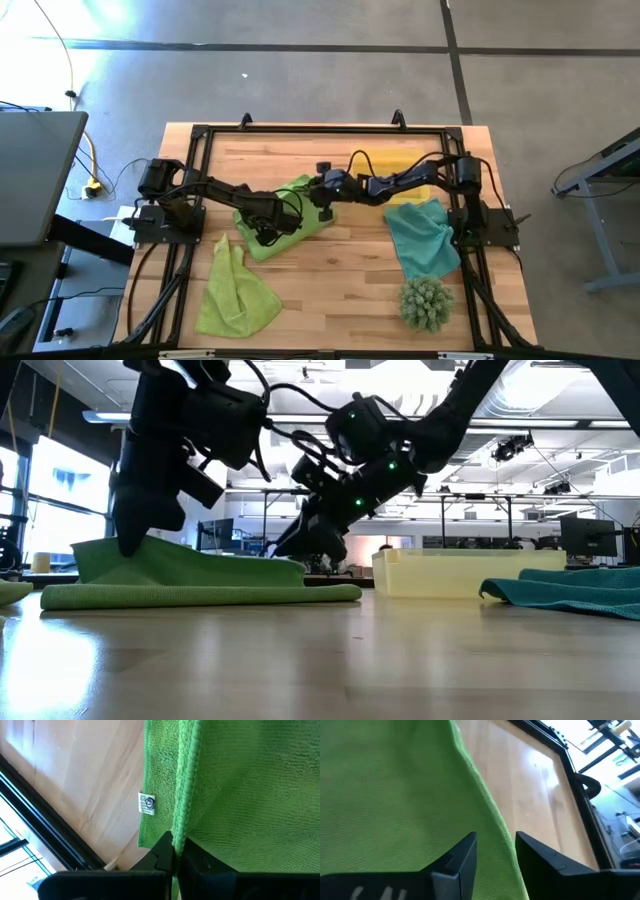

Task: Roll microfiber towels into tight, uniform cylinder then place into a basket
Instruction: Fold the top green microfiber towel

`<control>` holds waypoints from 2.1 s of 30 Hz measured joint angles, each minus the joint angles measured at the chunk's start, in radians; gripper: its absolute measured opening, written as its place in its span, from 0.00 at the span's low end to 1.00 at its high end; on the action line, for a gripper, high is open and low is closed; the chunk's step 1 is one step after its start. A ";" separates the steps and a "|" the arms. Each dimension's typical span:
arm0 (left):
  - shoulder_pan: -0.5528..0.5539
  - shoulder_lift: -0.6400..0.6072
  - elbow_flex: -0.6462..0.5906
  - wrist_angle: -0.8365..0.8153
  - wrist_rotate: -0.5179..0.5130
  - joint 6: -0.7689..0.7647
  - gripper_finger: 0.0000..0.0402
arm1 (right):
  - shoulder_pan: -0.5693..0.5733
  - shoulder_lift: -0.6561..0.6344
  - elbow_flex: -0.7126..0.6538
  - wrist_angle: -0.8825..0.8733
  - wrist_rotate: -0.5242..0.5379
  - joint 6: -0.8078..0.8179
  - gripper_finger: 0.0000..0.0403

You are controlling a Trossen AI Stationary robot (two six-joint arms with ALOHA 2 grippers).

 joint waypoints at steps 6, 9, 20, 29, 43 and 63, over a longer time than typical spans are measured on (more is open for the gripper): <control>0.000 0.000 0.000 0.000 0.000 0.000 0.00 | -0.028 0.001 0.000 -0.044 -0.124 0.107 0.32; 0.000 0.000 0.000 -0.001 -0.012 0.000 0.02 | -0.024 0.001 0.000 -0.046 -0.141 0.115 0.32; 0.000 0.000 0.000 -0.022 -0.042 0.003 0.25 | -0.018 0.001 0.000 -0.087 -0.143 0.115 0.32; 0.000 0.000 0.000 -0.256 -0.050 -0.103 0.26 | -0.017 0.001 0.000 -0.196 -0.143 0.235 0.32; -0.027 0.000 0.000 0.183 0.148 0.070 0.25 | 0.008 0.001 0.000 -0.279 -0.021 0.271 0.32; -0.092 0.000 -0.072 0.413 0.166 0.109 0.25 | 0.040 -0.107 0.001 -0.525 -0.094 0.440 0.32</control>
